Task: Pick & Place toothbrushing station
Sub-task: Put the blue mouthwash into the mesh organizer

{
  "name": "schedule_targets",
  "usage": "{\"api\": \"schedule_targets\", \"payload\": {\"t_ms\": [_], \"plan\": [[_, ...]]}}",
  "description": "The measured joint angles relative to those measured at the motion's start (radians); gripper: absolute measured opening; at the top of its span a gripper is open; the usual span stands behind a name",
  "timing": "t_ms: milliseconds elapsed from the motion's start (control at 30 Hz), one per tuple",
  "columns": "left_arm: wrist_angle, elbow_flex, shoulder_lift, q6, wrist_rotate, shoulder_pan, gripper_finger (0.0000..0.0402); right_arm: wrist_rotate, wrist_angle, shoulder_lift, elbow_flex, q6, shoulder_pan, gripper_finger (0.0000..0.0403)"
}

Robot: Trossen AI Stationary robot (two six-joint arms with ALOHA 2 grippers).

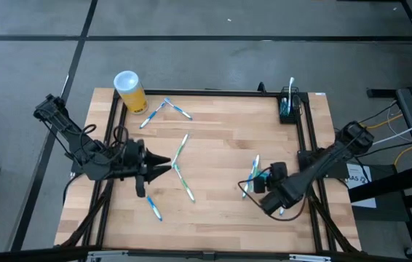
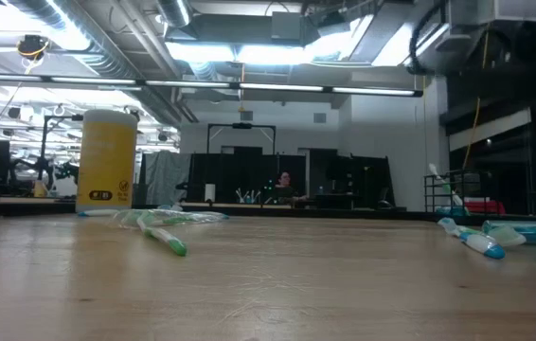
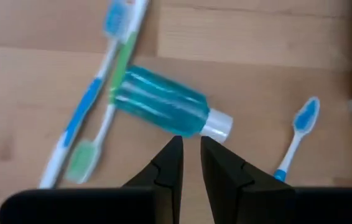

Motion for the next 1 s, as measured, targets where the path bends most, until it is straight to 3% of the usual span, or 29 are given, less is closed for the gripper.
{"api": "schedule_targets", "payload": {"t_ms": [533,767,1000], "plan": [[-0.002,-0.001,-0.078,0.066,0.010,-0.085,0.0129,-0.106,0.026,0.029,-0.093,0.002,-0.012,0.0046],[-0.001,-0.001,-0.125,0.084,-0.013,-0.101,0.0129,-0.102,0.110,0.062,-0.149,0.003,-0.014,0.0040],[-0.002,-0.001,-0.148,0.100,-0.025,-0.101,0.0129,-0.002,0.211,0.127,-0.152,0.001,-0.060,0.0040]]}}
